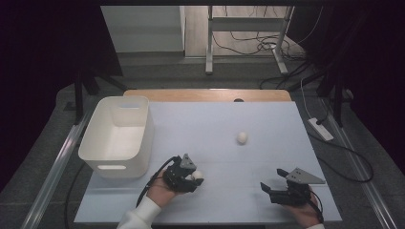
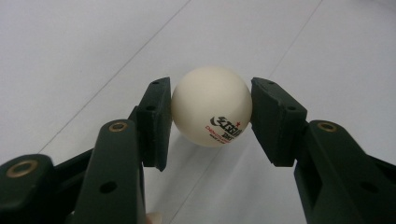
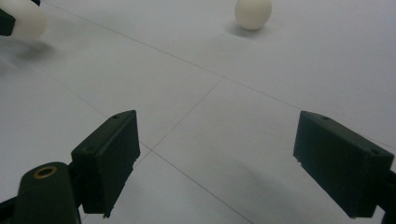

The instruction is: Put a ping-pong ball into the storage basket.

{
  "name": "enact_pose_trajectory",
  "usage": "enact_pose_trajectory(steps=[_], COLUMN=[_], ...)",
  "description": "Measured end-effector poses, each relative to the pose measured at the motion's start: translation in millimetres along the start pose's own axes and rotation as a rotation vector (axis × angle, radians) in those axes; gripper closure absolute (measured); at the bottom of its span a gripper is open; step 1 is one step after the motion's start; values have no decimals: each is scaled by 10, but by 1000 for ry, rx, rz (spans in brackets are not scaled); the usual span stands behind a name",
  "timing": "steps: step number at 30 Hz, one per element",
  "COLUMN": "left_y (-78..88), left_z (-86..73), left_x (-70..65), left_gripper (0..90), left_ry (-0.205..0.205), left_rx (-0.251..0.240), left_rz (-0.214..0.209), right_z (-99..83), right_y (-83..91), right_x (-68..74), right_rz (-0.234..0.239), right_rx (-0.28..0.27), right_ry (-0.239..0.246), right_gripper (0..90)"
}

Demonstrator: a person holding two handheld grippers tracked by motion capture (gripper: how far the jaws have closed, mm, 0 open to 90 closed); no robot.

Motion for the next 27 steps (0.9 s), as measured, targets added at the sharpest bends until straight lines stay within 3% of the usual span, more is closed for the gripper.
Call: enact_pose_trajectory(steps=[7,16,27], left_y=[97,259,395], left_z=[24,42,61], left_x=[23,53,108], left_gripper=[509,508,507], left_ry=[21,54,85], left_rx=[-49,-163,-219], left_rz=[-1,41,19], right_z=[1,0,4], right_y=[3,0,-11], right_x=[-2,1,-4], right_rz=[-3,-2,0], right_rx=[-2,1,8], right_ry=[0,-1,4], right_gripper=[146,145,146])
Point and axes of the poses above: each handheld gripper's, and its own axes: y roughly backward along the jaws, z roughly out of its top, x roughly to its left, the point moved 2 cm from there along -y, roughly forward along the jaws, and after that the axes turned 7 degrees about z, right-handed, at the moved point
